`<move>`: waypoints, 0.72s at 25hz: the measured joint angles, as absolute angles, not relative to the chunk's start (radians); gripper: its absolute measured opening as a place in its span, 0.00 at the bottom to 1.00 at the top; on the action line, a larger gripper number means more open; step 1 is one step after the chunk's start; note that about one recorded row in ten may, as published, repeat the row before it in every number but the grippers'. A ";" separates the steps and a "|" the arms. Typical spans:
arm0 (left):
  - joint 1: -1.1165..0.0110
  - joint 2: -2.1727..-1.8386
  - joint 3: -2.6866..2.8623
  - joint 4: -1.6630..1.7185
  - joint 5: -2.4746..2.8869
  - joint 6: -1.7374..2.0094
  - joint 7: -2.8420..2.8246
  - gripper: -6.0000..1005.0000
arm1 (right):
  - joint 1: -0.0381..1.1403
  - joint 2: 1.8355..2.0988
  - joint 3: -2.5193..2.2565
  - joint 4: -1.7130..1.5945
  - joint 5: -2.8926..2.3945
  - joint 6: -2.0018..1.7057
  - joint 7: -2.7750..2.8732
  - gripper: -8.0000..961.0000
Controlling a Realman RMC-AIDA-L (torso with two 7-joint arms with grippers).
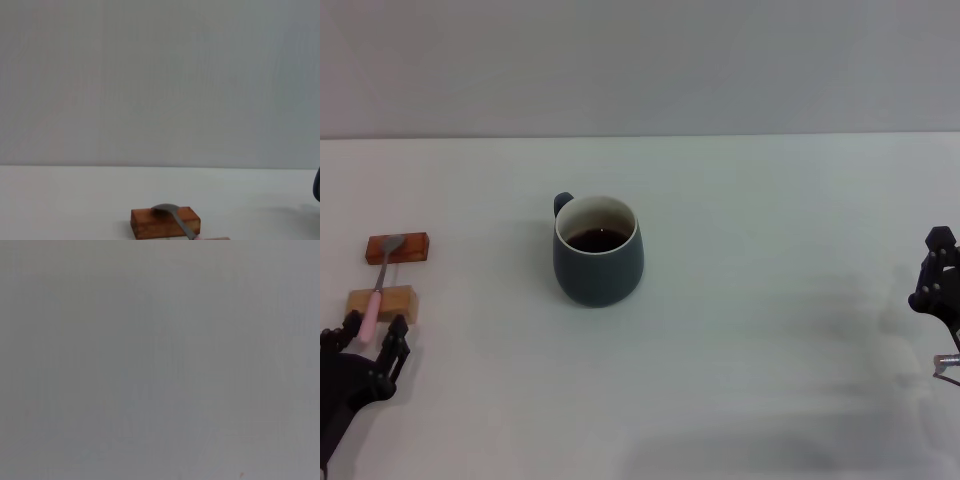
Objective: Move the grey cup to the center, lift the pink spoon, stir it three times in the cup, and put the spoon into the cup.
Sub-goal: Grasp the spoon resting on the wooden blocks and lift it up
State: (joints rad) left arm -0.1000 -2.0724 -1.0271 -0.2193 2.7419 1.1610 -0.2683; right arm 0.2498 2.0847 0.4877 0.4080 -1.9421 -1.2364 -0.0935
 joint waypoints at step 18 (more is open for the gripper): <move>-0.098 -2.072 -1.033 -0.219 2.743 1.163 -0.269 0.41 | 0.247 2.085 0.486 0.408 -1.942 -1.236 -0.094 0.01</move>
State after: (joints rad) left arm -0.0979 -2.0720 -1.0333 -0.2193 2.7429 1.1628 -0.2687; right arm 0.2469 2.0847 0.4863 0.4080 -1.9420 -1.2364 -0.0936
